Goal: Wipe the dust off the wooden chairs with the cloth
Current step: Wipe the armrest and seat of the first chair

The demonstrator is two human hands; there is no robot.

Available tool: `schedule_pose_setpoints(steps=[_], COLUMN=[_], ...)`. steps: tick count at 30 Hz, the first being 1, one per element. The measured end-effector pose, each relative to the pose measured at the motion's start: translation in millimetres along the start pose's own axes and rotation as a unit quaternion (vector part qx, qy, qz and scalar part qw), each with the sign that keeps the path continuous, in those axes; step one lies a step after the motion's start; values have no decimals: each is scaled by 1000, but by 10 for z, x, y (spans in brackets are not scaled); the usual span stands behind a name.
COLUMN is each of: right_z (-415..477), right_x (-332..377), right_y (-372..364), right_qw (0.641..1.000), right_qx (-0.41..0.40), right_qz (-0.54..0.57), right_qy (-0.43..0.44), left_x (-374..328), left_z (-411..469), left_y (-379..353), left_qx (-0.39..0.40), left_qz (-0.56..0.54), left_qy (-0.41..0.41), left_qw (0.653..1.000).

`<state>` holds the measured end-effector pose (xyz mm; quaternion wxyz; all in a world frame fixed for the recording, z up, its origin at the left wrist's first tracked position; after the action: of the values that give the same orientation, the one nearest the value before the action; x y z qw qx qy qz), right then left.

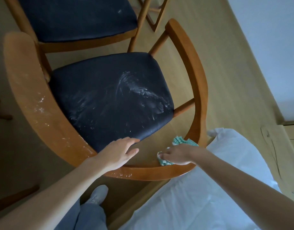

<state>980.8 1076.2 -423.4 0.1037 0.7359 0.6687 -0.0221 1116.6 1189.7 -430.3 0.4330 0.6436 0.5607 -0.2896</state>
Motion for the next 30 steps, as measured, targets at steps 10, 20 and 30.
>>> schedule_pose_setpoints(steps=[10, 20, 30], right_z=[-61, -311, -378], right_x=[-1355, -126, 787], right_y=[271, 124, 387], right_qw=[972, 1000, 983], right_qx=[-28, -9, -67], right_qz=[-131, -13, 133], right_qy=[-192, 10, 107], left_x=[49, -77, -103], left_z=[45, -11, -237], left_y=[44, 88, 420], left_qx=[1, 30, 35], left_qz=[5, 138, 181], left_qy=[6, -44, -42], left_qw=[1000, 989, 982])
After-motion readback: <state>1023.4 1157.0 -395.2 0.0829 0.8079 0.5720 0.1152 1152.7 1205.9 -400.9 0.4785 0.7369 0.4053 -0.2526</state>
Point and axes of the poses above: each hand's wrist, its own z-axis towards the middle knuckle, its own y-axis out of the back of the hand, x = y × z, the point moved 9 cm from there along z, towards the middle knuckle, and after that the axes turned 15 degrees about -z, right-handed, at the moved point
